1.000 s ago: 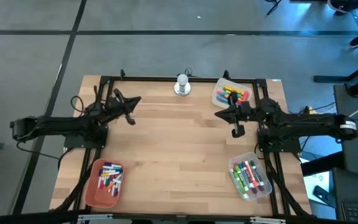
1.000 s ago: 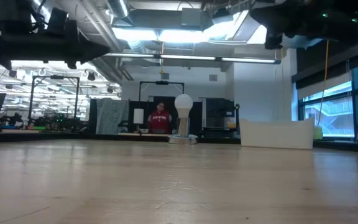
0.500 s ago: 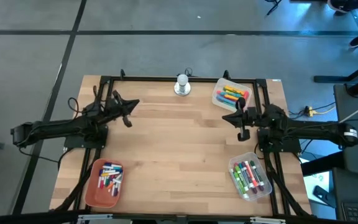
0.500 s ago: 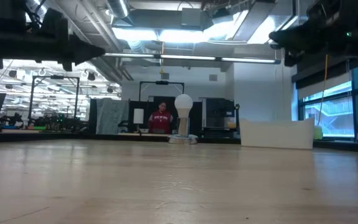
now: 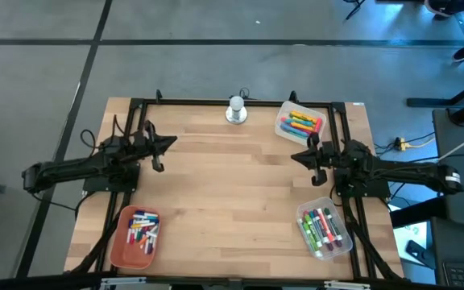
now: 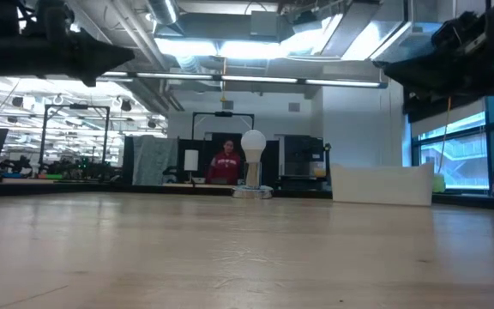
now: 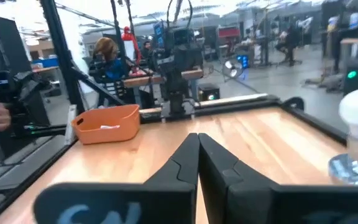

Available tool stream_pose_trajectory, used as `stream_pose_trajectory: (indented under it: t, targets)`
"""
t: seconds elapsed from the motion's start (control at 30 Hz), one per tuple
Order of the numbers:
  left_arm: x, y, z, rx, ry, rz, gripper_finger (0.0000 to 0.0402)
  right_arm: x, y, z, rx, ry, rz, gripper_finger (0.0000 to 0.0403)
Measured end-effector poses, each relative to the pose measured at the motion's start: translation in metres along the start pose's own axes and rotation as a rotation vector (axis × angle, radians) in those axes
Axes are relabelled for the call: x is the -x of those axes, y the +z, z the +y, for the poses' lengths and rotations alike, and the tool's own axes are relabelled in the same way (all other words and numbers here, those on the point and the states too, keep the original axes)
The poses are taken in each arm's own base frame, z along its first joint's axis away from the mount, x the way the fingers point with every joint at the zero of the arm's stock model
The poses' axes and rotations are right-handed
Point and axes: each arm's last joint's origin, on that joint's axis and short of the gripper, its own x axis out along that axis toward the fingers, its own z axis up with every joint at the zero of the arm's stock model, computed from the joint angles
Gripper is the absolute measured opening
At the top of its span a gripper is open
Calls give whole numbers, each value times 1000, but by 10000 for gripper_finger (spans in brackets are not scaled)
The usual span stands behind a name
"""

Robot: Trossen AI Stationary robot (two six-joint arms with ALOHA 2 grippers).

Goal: Pick & Place Markers
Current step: Return to Home Position

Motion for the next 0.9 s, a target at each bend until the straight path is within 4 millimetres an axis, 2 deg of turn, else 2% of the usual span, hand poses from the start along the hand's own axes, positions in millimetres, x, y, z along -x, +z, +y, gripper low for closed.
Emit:
stream_pose_trajectory:
  t: [0.17, 0.3, 0.67, 0.9]
  targets:
    - [6, 3, 1, -33, 7, -26, 2, 3, -3, 5, -50, 152, 50, 10]
    - [11, 6, 1, -55, 10, -54, 5, 6, -2, 6, -45, 183, 51, 10]
    - [14, 3, 1, -39, -2, -18, 6, 13, -11, 6, -84, 151, 147, 10]
    - [14, -4, 1, -64, 2, 54, 2, 17, -15, 1, 63, -17, 161, 10]
